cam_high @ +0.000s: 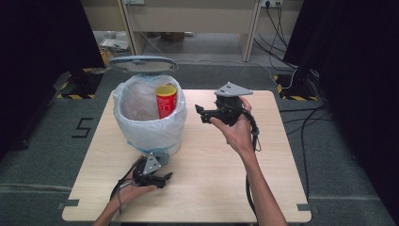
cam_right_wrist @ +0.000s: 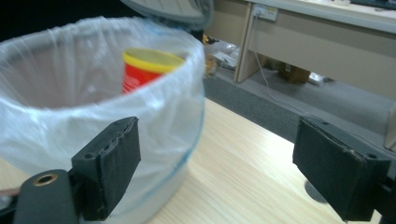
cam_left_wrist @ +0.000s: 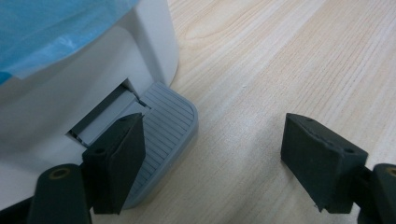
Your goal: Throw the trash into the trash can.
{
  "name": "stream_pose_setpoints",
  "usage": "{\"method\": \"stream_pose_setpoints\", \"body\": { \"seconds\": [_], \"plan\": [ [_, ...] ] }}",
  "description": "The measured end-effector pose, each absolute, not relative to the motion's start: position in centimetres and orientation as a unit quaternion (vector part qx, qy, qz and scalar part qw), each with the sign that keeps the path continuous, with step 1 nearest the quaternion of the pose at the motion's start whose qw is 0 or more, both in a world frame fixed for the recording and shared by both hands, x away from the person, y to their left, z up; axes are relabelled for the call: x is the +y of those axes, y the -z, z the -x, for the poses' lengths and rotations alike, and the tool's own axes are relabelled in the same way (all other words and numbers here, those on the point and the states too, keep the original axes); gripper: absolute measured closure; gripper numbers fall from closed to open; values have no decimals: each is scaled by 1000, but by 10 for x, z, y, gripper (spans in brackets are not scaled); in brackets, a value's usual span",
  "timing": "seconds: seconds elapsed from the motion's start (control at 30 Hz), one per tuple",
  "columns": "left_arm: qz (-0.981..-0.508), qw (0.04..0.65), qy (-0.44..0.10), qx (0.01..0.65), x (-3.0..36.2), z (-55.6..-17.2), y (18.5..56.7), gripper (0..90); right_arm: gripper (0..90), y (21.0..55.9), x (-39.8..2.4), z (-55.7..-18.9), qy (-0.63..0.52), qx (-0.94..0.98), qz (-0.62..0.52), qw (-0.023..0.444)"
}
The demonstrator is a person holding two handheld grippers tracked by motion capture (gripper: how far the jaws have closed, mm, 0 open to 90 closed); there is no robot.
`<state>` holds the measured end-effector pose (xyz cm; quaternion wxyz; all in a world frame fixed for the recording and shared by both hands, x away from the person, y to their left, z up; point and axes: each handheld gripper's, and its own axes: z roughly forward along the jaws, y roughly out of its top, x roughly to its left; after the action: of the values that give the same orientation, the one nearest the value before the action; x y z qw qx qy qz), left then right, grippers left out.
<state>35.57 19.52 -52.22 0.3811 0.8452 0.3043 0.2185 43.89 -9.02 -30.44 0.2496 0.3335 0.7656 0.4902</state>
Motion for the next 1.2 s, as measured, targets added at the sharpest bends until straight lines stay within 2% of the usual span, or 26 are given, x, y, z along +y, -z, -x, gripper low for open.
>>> {"method": "stream_pose_setpoints", "body": {
  "seconds": [0.57,1.2],
  "plan": [
    [-844,382,-220,305,195,-356,522,213,154,352,-146,-434,-468,756,-386,247],
    [-845,380,-220,305,195,-356,522,213,154,411,-181,-418,-423,765,-417,251]
  ]
}}
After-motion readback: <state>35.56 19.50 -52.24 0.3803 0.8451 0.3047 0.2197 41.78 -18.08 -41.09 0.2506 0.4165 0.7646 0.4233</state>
